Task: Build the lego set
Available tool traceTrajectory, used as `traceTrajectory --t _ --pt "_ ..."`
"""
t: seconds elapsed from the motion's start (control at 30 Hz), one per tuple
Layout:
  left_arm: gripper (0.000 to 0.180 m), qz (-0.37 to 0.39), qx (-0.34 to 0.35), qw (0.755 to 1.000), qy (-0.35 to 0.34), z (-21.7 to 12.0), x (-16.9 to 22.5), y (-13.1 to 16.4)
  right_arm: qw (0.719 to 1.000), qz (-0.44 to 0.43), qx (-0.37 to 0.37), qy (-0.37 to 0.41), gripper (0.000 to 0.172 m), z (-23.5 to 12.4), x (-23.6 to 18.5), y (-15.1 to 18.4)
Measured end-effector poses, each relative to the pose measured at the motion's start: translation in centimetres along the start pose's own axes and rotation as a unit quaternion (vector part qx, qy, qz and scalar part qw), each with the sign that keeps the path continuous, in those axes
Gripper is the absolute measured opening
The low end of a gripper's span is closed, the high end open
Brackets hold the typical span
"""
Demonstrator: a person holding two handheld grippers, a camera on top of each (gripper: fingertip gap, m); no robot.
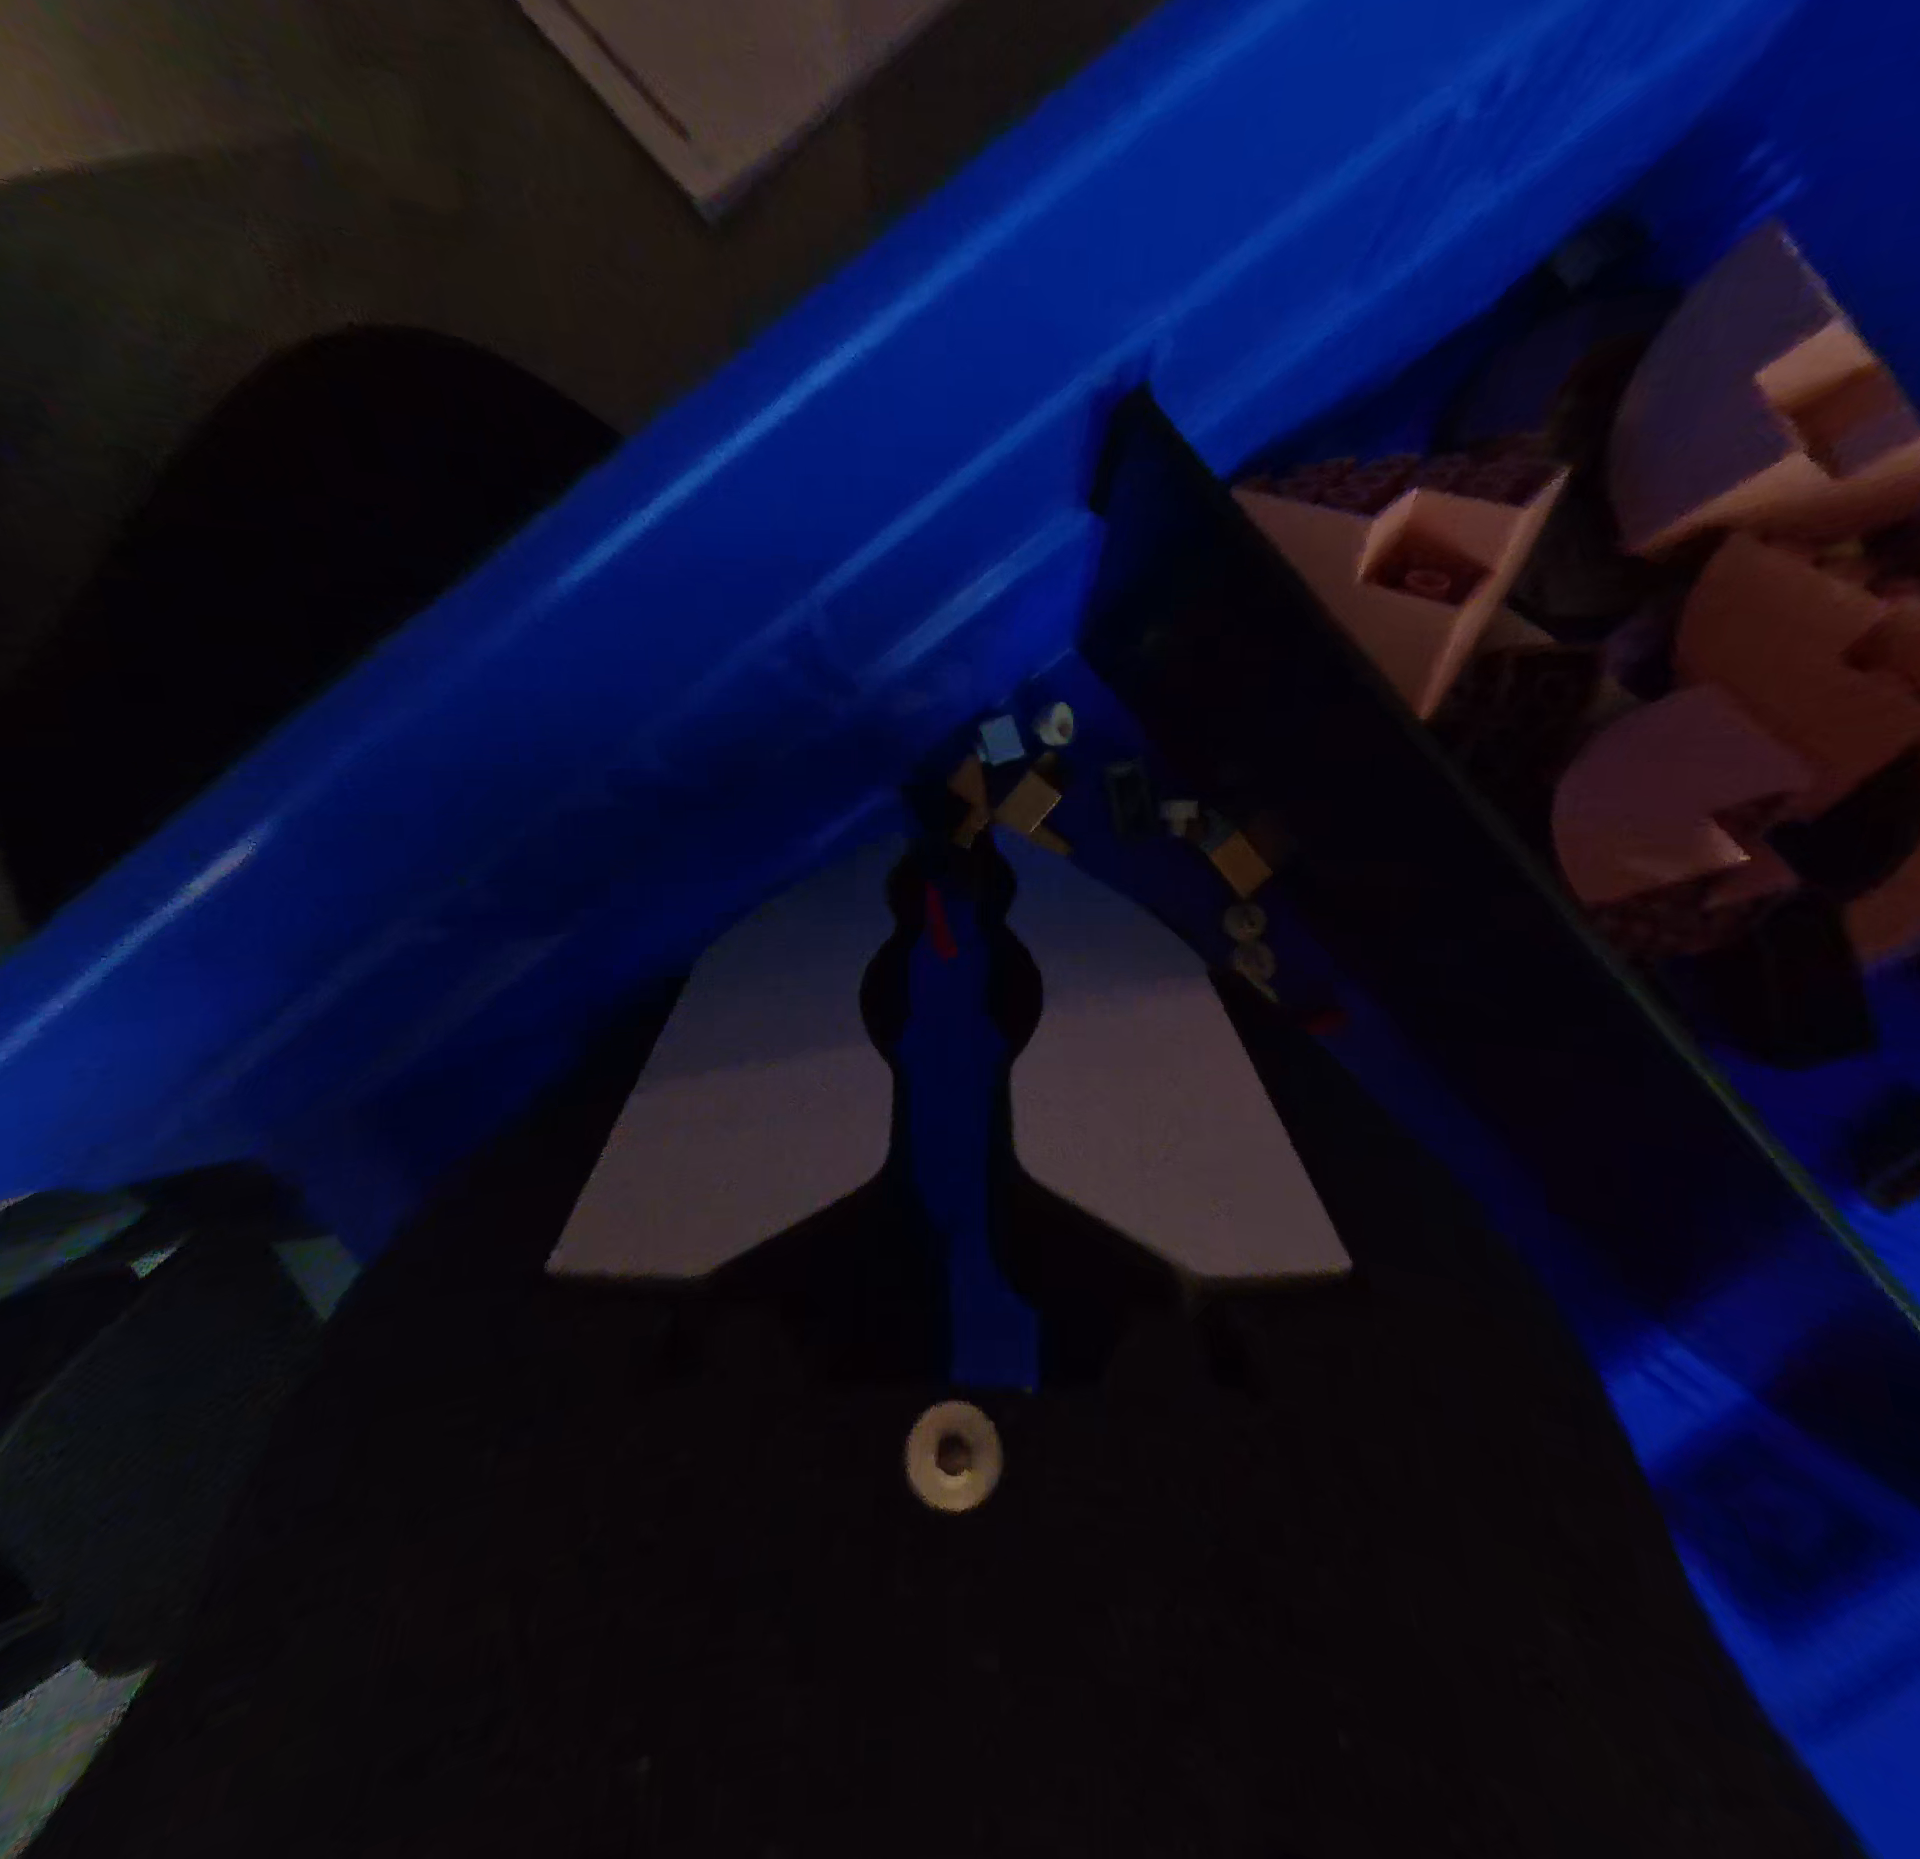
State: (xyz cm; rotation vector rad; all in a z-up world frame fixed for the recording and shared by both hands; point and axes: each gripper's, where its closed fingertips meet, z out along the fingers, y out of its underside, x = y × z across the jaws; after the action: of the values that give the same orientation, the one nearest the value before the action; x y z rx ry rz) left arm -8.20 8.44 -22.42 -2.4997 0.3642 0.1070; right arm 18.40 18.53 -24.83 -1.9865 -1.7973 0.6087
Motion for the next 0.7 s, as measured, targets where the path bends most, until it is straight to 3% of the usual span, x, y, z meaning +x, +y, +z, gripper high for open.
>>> traceTrajectory --t 0.03,0.17,0.5,0.7 --pt "0.034 0.0 -0.001 1.0 0.0 0.1 0.0 0.1 1.0 -0.001 -0.009 0.002 0.007 0.2 0.1 0.2" --pt "0.034 0.003 0.0 1.0 0.002 0.0 0.0 0.0 0.999 0.007 -0.043 0.025 0.008 0.6 1.0 1.4" --pt "0.034 -0.007 0.005 1.0 -0.001 -0.2 -0.4 0.5 0.998 0.013 -0.043 0.032 0.003 0.5 0.9 1.5" --pt "0.034 -0.018 0.025 1.0 -0.004 -1.0 -0.8 0.9 0.997 0.061 0.032 0.036 0.002 -2.7 0.9 -0.3"
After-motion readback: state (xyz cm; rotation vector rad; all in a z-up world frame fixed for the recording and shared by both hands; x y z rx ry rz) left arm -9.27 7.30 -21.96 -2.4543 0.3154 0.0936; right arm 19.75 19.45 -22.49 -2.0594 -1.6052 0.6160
